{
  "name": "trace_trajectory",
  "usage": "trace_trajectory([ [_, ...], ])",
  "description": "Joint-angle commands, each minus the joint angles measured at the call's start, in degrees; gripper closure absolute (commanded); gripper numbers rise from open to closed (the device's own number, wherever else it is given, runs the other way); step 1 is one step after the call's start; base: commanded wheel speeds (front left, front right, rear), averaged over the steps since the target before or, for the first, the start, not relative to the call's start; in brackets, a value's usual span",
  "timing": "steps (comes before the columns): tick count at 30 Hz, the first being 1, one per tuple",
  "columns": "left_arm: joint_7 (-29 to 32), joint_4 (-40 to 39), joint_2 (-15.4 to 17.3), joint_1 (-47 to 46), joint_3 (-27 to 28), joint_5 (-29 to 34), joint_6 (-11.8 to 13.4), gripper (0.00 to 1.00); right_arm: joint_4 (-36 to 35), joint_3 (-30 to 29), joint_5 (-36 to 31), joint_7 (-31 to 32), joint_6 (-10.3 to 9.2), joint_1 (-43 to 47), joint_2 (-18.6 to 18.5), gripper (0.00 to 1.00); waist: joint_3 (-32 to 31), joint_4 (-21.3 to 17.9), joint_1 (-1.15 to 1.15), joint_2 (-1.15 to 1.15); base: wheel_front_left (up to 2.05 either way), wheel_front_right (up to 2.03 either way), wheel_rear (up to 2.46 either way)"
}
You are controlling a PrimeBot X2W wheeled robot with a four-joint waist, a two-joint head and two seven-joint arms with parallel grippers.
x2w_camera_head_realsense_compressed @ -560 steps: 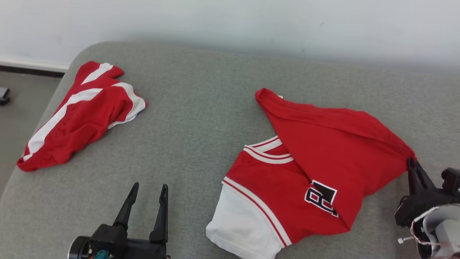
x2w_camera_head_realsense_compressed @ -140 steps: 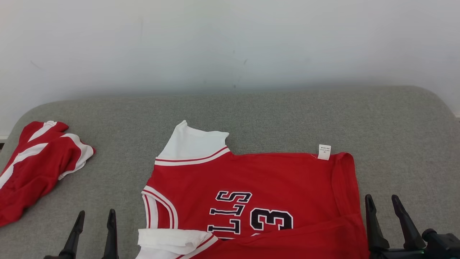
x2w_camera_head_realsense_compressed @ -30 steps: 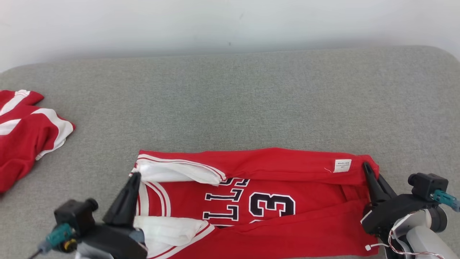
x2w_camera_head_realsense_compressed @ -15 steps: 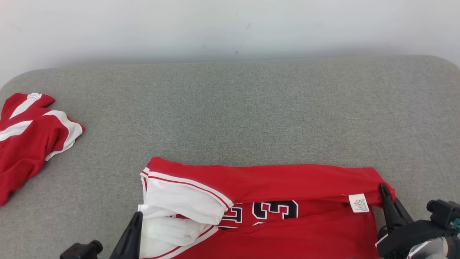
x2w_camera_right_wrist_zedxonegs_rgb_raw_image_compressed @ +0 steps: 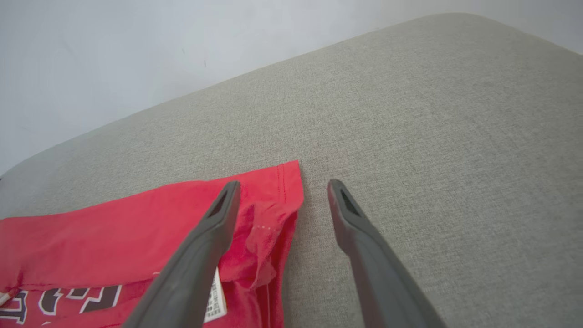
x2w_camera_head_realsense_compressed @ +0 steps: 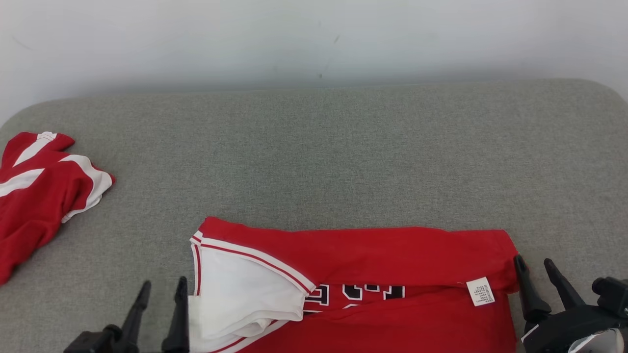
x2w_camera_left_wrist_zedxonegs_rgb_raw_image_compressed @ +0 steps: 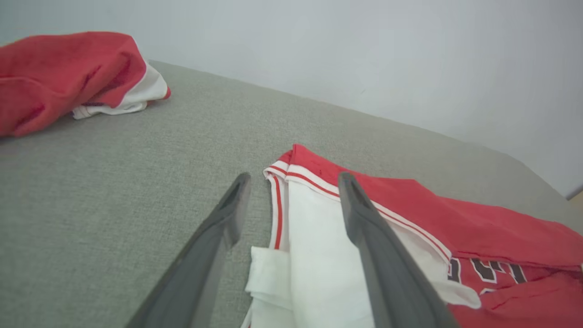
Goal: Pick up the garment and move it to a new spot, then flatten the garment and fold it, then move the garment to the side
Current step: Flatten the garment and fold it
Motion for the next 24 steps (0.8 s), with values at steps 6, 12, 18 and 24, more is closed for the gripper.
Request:
trace_trajectory([
  [6, -0.2, -3.3, -4.0, 1.3, 8.8, 9.2, -0.3, 0.00, 0.9, -0.7, -1.8, 3.1, -0.16, -1.0, -0.3, 0.00, -0.3, 0.2, 0.00, 0.00, 0.00, 0.00, 0.00],
  [12, -0.2, -4.1, -6.9, 1.2, 13.3, 18.9, -1.8, 0.00, 5.7, -0.3, -3.5, 6.2, -0.16, -3.2, 1.3, 0.00, -0.6, 0.9, 0.00, 0.00, 0.00, 0.00, 0.00],
  [18, -0.2, -2.9, -9.7, 1.7, 17.1, 22.5, -4.2, 0.00, 11.7, 1.0, -4.4, 7.8, -0.16, -5.0, 3.1, 0.00, -0.8, 1.2, 0.00, 0.00, 0.00, 0.00, 0.00],
  [24, -0.2, -1.9, -11.4, 2.0, 18.6, 24.8, -5.9, 0.00, 16.4, 2.9, -4.0, 8.3, -0.16, -5.3, 4.5, 0.94, -1.1, 1.8, 0.00, 0.00, 0.00, 0.00, 0.00],
])
